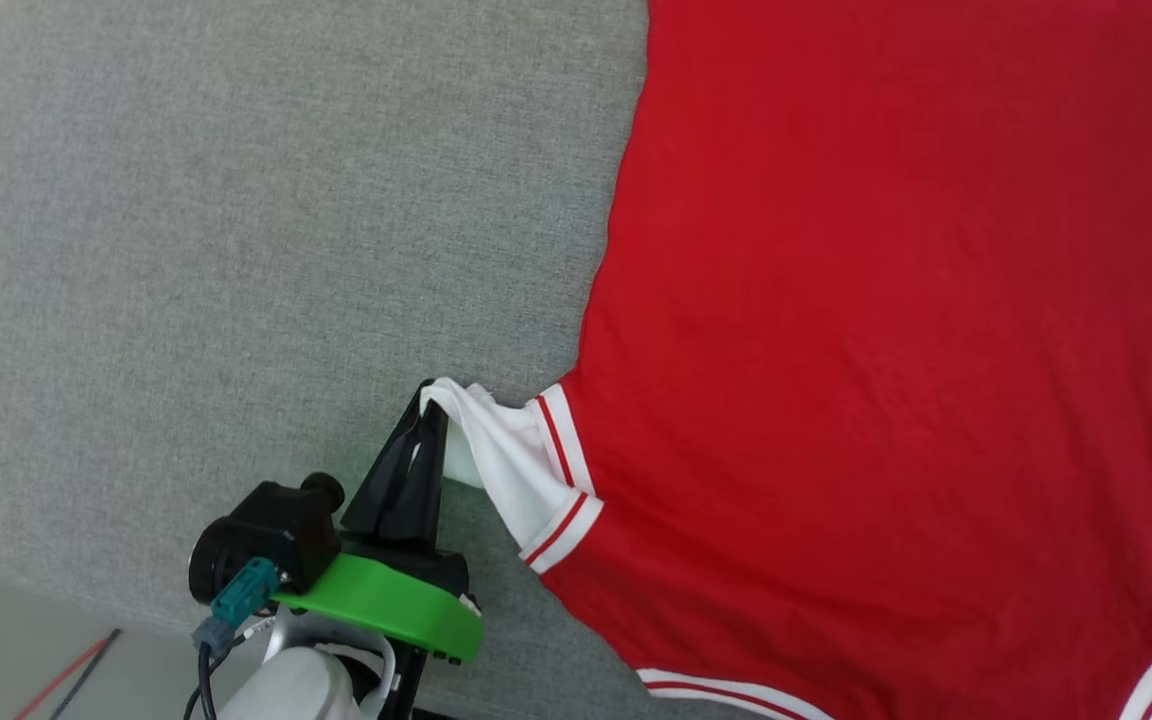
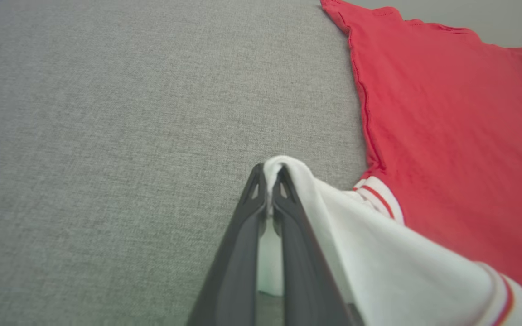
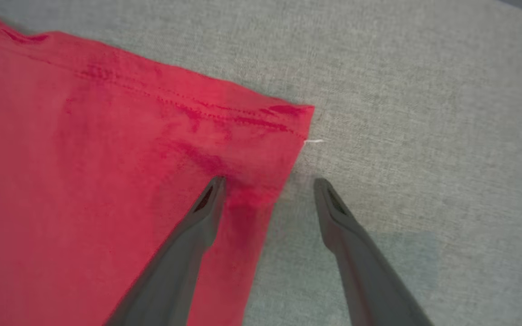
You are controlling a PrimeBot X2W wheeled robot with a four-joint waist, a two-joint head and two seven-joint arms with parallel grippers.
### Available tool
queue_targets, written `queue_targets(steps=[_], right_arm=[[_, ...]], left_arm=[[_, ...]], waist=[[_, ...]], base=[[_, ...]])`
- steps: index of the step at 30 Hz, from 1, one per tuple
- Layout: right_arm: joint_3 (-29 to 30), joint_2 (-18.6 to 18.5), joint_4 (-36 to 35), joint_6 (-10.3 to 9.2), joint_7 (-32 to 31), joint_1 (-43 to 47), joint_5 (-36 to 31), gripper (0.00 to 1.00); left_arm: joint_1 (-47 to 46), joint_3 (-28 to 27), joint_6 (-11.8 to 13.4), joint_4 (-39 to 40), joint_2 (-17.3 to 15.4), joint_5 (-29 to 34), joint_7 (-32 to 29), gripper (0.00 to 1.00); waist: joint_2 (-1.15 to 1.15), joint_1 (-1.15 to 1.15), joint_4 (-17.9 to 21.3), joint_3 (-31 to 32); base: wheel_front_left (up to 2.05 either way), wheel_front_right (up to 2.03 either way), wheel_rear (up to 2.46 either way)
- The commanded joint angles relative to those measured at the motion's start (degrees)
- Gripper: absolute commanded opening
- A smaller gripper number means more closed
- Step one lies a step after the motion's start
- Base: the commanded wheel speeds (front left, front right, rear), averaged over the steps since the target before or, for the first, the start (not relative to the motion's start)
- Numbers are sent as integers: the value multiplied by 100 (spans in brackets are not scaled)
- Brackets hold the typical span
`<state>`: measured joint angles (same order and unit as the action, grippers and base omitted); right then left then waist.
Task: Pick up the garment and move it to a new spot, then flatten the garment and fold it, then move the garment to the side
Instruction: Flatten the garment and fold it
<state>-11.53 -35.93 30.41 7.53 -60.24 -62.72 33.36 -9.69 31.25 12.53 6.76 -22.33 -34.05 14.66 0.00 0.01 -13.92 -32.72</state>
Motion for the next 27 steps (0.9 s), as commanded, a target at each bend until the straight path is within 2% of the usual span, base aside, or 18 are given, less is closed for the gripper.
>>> queue_targets(steps=[1,7,8,9,10,15,19,23,27], right_arm=[[31,25,112,-4,32,39,-46,100],[-218,-124,190,-4,-224,686,170,100],[-231,-184,153,-4,-244,776,224,94],[-215,-225,124,-4,-230,826,262,62],[-194,-259,80,-4,-199,865,303,0],[-128,-317,-222,-4,289,781,415,0],[-353,-408,-469,-4,803,721,489,0],[-671,-653,-754,-4,1231,924,724,0],[-931,-1090,-1125,-4,1641,1466,1036,0]], left_arm=[[-101,-34,-51,-21,67,65,34,0],[-49,-142,-204,-152,290,166,34,0],[-35,-166,-232,-175,329,190,34,0],[-24,-179,-256,-197,353,208,34,0],[-9,-202,-284,-223,379,229,34,0],[59,-312,-377,-358,426,316,34,0],[188,-405,-420,-461,410,368,34,0],[363,-449,-421,-524,327,386,33,0],[555,-489,-376,-501,237,351,21,0]], waist=[[0,-1,-286,-299],[0,-1,-315,-290],[0,-1,-312,-275],[0,-1,-309,-262],[0,-1,-299,-238],[0,-1,-225,-46],[0,-1,-89,346],[0,-1,59,803],[0,-1,221,1255]], base=[[0,0,0],[0,0,0],[0,0,0],[0,0,0],[0,0,0],[0,0,0],[0,0,0],[0,0,0],[0,0,0]])
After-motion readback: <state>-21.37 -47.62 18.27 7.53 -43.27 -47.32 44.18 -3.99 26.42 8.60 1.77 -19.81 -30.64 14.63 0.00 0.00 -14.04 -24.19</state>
